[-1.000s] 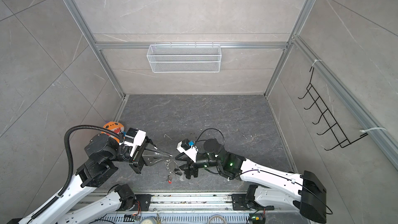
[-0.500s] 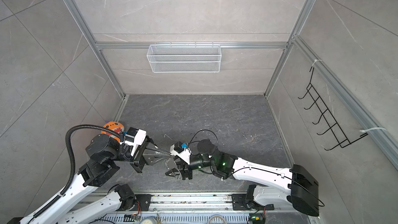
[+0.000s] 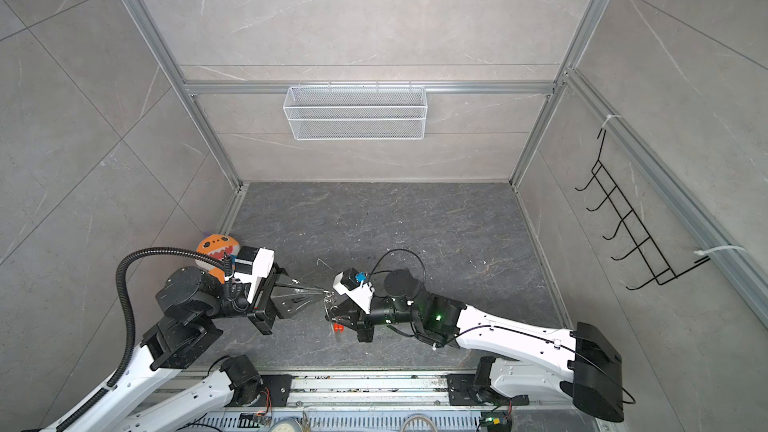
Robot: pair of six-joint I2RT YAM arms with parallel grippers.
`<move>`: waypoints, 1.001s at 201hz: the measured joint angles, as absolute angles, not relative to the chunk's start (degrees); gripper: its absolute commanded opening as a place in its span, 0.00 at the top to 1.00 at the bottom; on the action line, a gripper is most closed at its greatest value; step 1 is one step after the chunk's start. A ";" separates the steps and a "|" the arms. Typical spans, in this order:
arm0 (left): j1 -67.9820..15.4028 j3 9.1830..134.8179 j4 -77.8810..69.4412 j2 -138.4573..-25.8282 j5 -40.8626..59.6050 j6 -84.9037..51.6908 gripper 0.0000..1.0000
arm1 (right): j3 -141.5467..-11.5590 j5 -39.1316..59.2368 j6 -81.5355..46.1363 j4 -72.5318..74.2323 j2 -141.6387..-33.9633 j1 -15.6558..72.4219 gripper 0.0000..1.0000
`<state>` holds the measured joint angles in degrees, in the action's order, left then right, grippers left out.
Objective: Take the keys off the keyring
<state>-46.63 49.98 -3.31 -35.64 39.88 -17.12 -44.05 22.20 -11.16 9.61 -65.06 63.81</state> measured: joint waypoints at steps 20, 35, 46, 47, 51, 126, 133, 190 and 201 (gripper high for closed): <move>-46.63 49.28 0.36 -33.28 32.86 -17.06 0.72 | -44.66 16.16 -11.05 1.91 -63.83 63.79 1.00; -46.63 48.34 2.28 -31.46 27.27 -17.39 0.66 | -45.65 12.14 -11.09 -4.32 -63.90 63.79 1.00; -46.63 47.46 3.73 -30.85 22.70 -18.09 0.64 | -46.50 9.63 -11.25 -8.75 -63.96 63.79 1.00; -46.63 47.35 3.97 -30.81 22.15 -18.24 0.63 | -46.63 9.34 -11.31 -9.23 -64.01 63.79 1.00; -46.63 47.07 4.62 -30.79 20.51 -18.57 0.63 | -47.00 8.54 -11.35 -10.72 -64.07 63.79 1.00; -46.61 41.10 11.92 -32.99 6.09 -24.97 0.50 | -51.31 0.16 -12.23 -26.85 -65.12 63.79 1.00; -46.63 41.10 11.77 -33.32 6.92 -24.99 0.50 | -51.75 0.19 -12.03 -27.18 -65.04 63.79 1.00; -46.63 41.10 10.22 -35.90 18.41 -24.34 0.55 | -52.53 4.45 -8.73 -26.74 -60.73 63.79 1.00; -46.63 41.10 9.52 -36.12 21.06 -24.01 0.55 | -52.53 5.58 -7.92 -26.28 -59.77 63.79 1.00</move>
